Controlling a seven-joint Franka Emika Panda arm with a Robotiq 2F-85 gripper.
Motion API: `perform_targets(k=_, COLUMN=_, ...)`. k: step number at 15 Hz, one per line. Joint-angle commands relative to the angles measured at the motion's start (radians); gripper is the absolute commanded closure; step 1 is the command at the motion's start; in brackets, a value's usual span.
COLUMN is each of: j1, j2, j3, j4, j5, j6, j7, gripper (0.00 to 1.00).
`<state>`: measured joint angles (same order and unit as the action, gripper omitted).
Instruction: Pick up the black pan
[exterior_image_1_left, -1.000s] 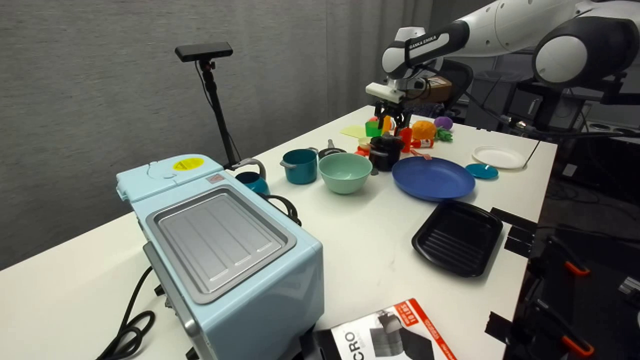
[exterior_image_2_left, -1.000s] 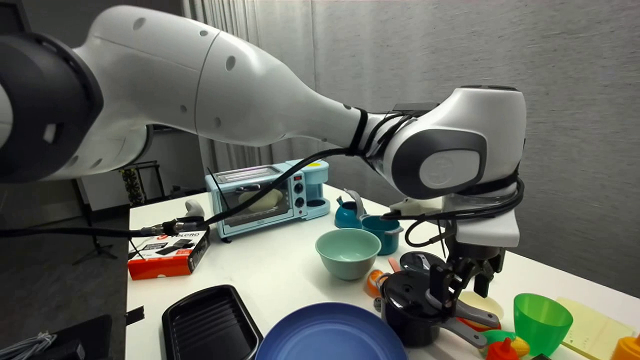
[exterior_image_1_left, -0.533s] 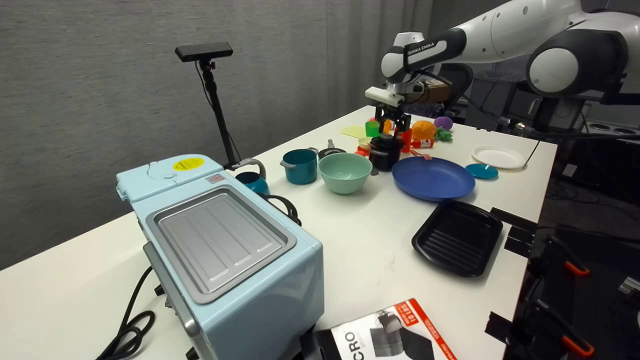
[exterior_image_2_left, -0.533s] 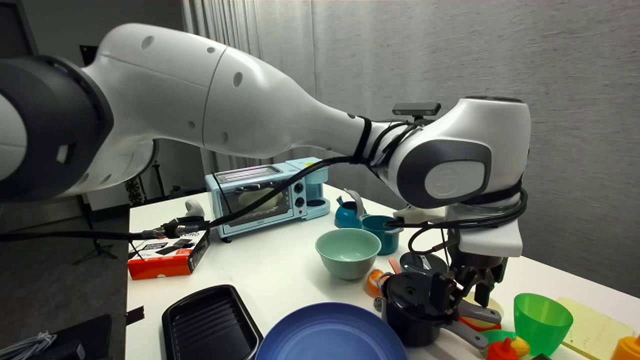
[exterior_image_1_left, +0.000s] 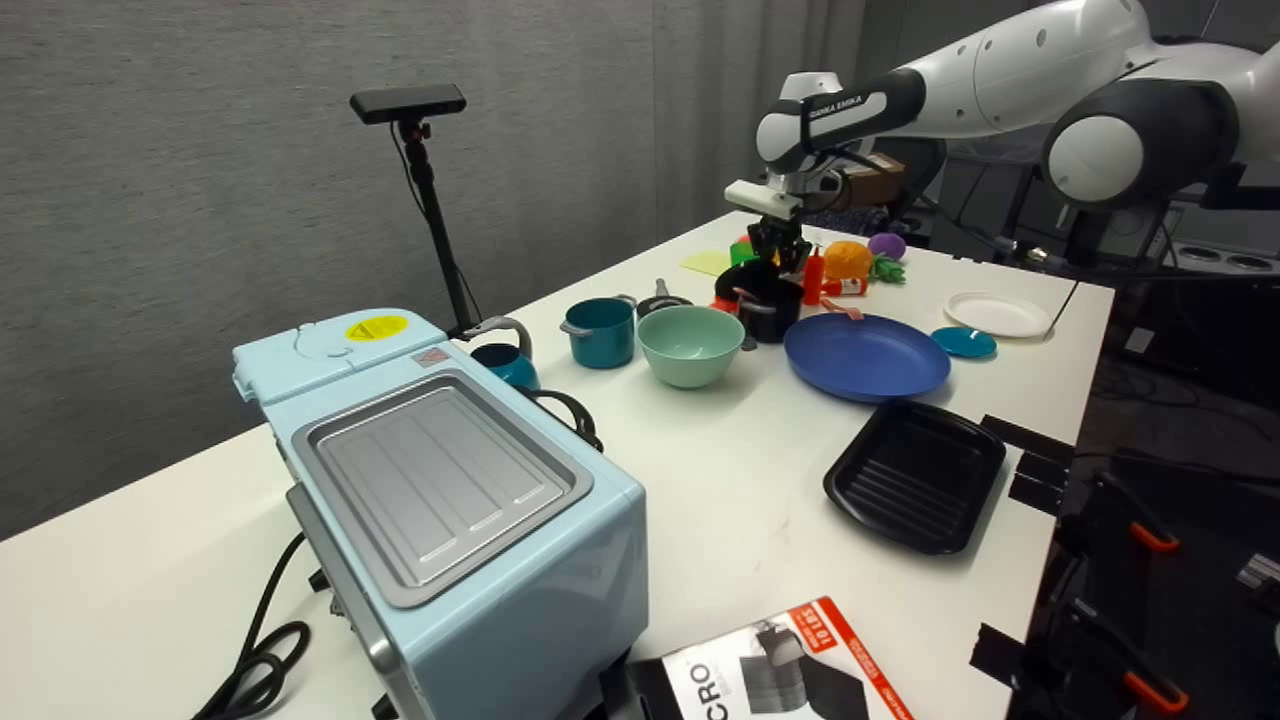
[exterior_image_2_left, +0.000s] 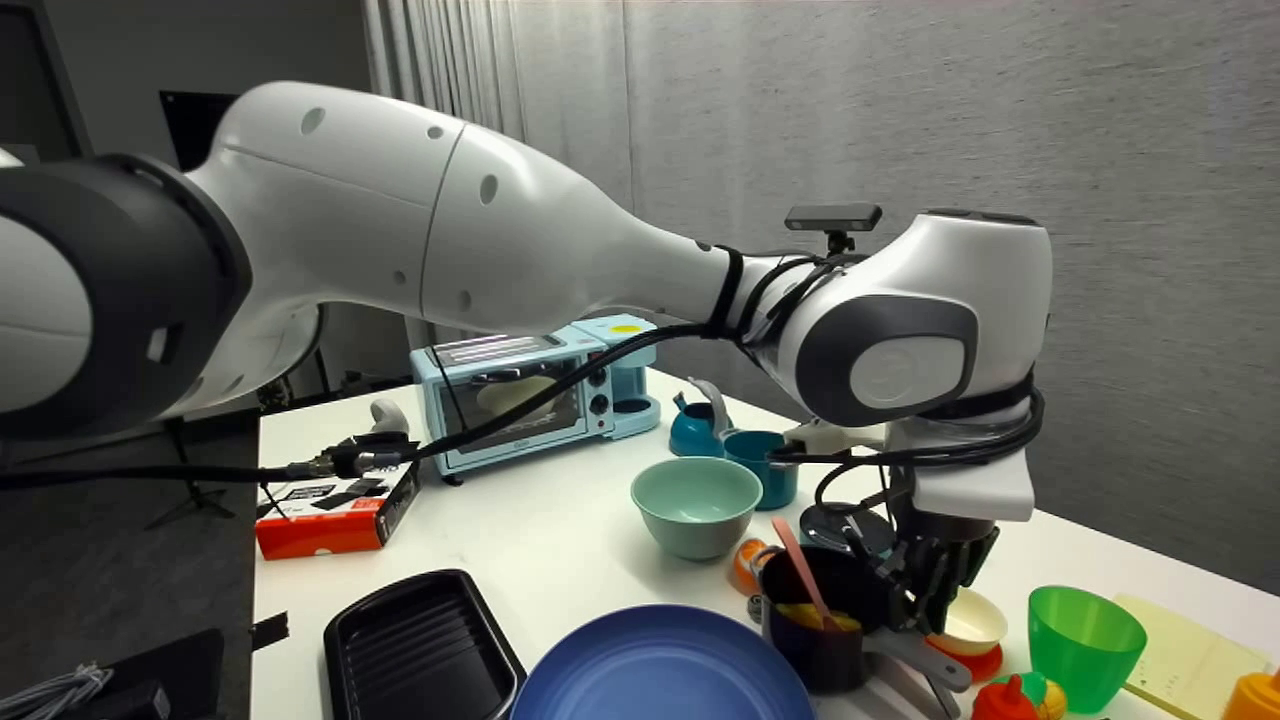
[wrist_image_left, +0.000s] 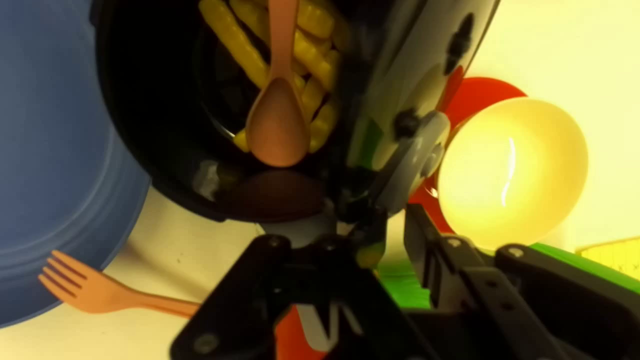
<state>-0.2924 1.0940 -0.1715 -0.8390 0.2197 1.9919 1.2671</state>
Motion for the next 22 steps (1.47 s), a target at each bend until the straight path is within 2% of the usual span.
perform_targets(k=1, j1=-0.028, j2=0.045, j3=0.018, j4=0.098, j5=-0.004, j6=-0.072, j7=0.006, gripper=1.00)
perform_targets(k=7, j1=-0.034, j2=0.035, j3=0.009, j4=0.105, j5=0.011, j6=-0.092, j7=0.014, gripper=1.00)
perform_targets(k=8, j1=-0.034, j2=0.034, j3=0.007, j4=0.108, j5=0.010, j6=-0.091, j7=0.019, gripper=0.94)
perform_targets(k=9, j1=-0.033, j2=0.033, j3=0.005, j4=0.112, j5=0.009, j6=-0.088, j7=0.026, gripper=0.72)
perform_targets(k=11, j1=-0.032, j2=0.031, j3=0.004, j4=0.116, j5=0.010, j6=-0.083, j7=0.043, gripper=0.68)
perform_targets(k=12, j1=-0.031, j2=0.028, j3=0.003, j4=0.118, j5=0.012, j6=-0.072, j7=0.057, gripper=0.62)
perform_targets(k=18, j1=0.007, j2=-0.010, j3=-0.029, j4=0.133, j5=-0.009, j6=0.026, j7=0.185, gripper=0.16)
perform_targets(k=20, j1=0.026, j2=-0.038, j3=-0.044, j4=0.123, j5=-0.022, j6=0.025, j7=0.241, gripper=0.01)
perform_targets(k=22, j1=0.052, j2=-0.068, j3=-0.068, j4=0.105, j5=-0.043, j6=0.017, j7=0.291, gripper=0.00)
